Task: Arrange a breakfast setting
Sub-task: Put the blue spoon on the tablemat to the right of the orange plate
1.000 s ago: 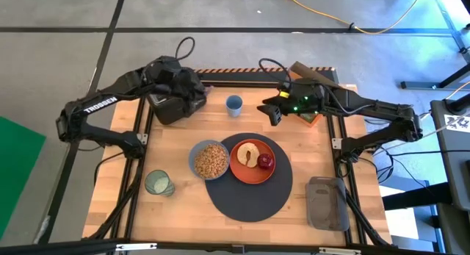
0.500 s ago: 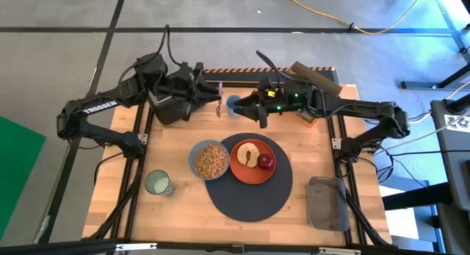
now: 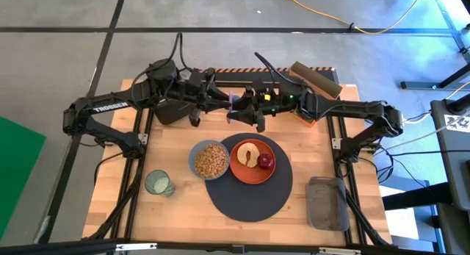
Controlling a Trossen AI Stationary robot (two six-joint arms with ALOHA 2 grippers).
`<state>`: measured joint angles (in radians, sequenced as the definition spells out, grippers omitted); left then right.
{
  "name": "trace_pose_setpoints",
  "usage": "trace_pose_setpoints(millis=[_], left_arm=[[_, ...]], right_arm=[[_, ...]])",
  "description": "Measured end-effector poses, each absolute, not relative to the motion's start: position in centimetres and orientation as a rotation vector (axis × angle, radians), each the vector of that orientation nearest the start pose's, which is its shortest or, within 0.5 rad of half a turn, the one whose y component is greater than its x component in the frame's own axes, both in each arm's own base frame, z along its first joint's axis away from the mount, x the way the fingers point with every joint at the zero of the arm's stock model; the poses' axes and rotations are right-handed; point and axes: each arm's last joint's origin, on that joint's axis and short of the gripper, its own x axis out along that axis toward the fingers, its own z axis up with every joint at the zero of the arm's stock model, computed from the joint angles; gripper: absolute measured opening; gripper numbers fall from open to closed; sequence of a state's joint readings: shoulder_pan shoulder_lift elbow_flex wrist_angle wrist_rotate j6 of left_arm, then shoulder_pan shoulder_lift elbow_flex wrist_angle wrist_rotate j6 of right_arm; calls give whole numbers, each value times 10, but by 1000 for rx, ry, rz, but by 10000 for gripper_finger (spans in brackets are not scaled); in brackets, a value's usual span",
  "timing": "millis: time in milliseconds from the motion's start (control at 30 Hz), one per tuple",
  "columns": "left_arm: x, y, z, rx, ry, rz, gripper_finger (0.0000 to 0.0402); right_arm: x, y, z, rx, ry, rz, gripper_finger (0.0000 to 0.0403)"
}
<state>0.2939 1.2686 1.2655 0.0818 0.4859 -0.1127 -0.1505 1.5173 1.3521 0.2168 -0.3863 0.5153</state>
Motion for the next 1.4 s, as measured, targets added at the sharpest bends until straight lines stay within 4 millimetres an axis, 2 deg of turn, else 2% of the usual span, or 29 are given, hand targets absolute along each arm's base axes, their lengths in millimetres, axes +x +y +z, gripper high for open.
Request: trace_pose_setpoints(millis=[167, 500, 667, 967, 1133, 1300, 1400], left_arm=[[272, 68, 425, -80, -91, -187, 67], [272, 69, 424, -102, -79, -161, 67], [272, 71, 422, -112, -67, -102, 82], [265, 78, 420, -189, -22, -13, 166], [255, 83, 417, -212, 47, 23, 195], [232, 83, 428, -102, 30, 56, 203], [227, 81, 431, -4, 26, 63, 203]], right_arm=[[350, -42, 388, 503, 41, 231, 171], [349, -42, 389, 447, 27, 230, 16], [349, -42, 388, 458, 43, 226, 17], [350, -44, 375, 495, 148, 148, 8], [348, -44, 363, 504, 266, 118, 7], [342, -47, 347, 526, 432, 63, 5], [339, -47, 343, 536, 481, 74, 5]])
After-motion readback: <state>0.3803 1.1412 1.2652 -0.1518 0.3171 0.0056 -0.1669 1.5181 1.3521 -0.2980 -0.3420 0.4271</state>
